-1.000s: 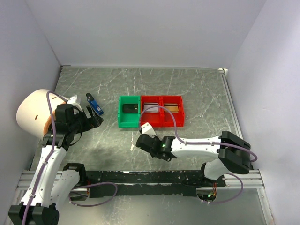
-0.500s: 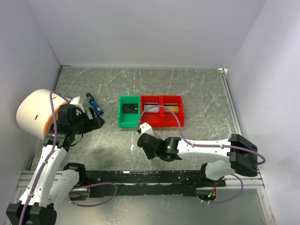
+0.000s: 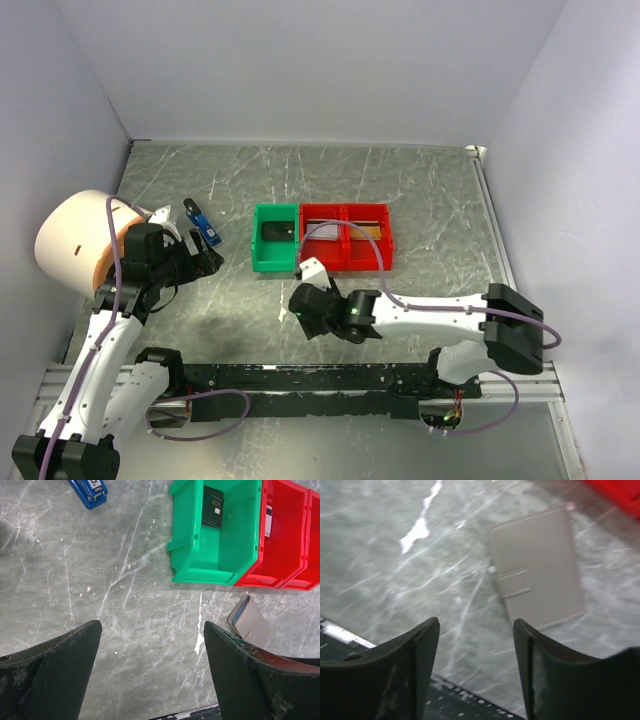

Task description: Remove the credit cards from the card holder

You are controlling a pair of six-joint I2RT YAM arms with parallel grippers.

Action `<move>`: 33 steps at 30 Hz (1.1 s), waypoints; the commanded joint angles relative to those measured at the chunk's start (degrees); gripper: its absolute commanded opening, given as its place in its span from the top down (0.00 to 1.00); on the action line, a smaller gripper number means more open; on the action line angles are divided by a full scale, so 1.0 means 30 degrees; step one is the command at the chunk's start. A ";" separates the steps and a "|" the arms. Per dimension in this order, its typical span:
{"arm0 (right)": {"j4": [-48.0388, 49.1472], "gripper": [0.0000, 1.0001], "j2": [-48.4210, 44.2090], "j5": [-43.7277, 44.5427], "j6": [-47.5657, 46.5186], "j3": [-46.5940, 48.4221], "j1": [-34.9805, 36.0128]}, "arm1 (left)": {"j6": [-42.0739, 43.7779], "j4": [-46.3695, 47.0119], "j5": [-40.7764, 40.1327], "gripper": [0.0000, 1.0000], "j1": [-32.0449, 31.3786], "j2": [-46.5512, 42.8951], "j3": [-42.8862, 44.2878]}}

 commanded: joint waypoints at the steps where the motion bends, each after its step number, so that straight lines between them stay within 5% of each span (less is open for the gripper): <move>1: -0.1912 0.37 0.2002 0.4180 -0.1070 0.2028 -0.0321 | -0.0126 -0.0044 -0.0432 0.05 -0.0156 0.0038 0.0377; 6: -0.0275 0.24 0.3845 0.5029 -0.3730 0.2912 -0.0790 | -0.0184 -0.0103 -0.0542 0.05 -0.0211 0.0002 0.0382; 13: 0.1079 0.27 0.6805 0.4139 -0.4911 0.3743 -0.1978 | -0.0185 -0.0074 -0.0622 0.05 -0.0214 0.0148 0.0381; 18: 0.0711 0.55 0.7617 0.4575 -0.4603 0.4064 -0.1982 | -0.0185 -0.0074 -0.0626 0.05 -0.0214 0.0195 0.0411; 24: 0.1055 0.88 0.4833 0.3259 -0.3645 0.2895 -0.1879 | -0.0183 -0.0074 -0.0622 0.05 -0.0214 0.0090 0.0389; 28: 0.1870 0.99 0.2159 0.1926 -0.2997 0.1772 -0.1881 | -0.0170 -0.0046 -0.0589 0.05 -0.0214 0.0103 0.0380; 33: 0.2571 1.00 -0.0340 -0.0160 -0.2451 0.1192 -0.2004 | -0.0184 -0.0046 -0.0614 0.05 -0.0214 0.0100 0.0382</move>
